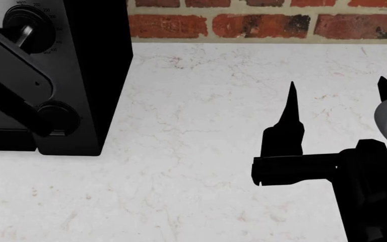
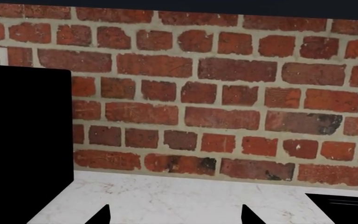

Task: Decrease the toaster oven temperature.

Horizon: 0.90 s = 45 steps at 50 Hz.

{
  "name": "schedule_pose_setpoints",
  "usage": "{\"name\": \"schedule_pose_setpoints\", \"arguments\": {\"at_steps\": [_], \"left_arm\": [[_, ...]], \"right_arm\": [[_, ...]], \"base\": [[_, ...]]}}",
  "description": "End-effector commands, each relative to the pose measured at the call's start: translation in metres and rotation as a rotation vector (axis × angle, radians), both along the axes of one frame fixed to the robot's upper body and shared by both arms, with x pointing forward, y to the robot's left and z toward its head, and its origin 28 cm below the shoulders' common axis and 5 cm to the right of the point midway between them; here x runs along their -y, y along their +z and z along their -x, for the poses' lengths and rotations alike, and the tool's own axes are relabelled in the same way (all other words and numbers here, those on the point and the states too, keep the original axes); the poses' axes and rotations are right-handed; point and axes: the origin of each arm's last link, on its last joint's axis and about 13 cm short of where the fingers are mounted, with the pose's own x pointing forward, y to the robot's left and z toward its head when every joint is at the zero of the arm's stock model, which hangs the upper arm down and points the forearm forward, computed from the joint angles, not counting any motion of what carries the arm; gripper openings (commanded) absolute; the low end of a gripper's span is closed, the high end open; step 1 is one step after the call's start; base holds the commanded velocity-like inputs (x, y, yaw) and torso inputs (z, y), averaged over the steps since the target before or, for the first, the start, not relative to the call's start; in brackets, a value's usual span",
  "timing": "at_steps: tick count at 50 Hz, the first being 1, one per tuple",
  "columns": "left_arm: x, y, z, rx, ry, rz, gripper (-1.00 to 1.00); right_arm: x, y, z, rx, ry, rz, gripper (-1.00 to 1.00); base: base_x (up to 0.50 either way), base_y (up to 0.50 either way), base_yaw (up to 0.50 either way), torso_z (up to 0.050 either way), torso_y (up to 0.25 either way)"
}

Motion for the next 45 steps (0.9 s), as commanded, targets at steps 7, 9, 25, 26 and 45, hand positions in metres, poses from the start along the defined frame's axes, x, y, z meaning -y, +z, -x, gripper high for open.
{"name": "schedule_pose_setpoints", "arguments": {"at_steps": [7,9,25,26,45], "left_arm": [[-0.032,-0.006,-0.014,0.063,0.33,0.095,-1.0],[-0.033,-0.006,-0.015,0.065,0.34,0.109,-1.0],[-0.036,-0.009,-0.018,0.079,0.427,0.231,-1.0],[-0.036,-0.009,-0.018,0.079,0.43,0.235,-1.0],[-0.042,-0.005,-0.024,0.082,0.529,0.408,-1.0]], "right_arm": [[0.0,-0.001,0.0,0.001,0.005,-0.003,1.0],[0.0,-0.001,0.0,0.001,0.005,-0.003,1.0],[-0.001,-0.003,-0.001,0.0,0.008,-0.011,1.0],[-0.001,-0.003,-0.001,0.0,0.009,-0.011,1.0],[0.0,-0.003,-0.002,0.0,0.009,-0.012,1.0]], "base": [[0.0,0.0,0.0,0.0,0.0],[0.0,0.0,0.0,0.0,0.0],[0.0,0.0,0.0,0.0,0.0],[0.0,0.0,0.0,0.0,0.0],[0.0,0.0,0.0,0.0,0.0]]}}
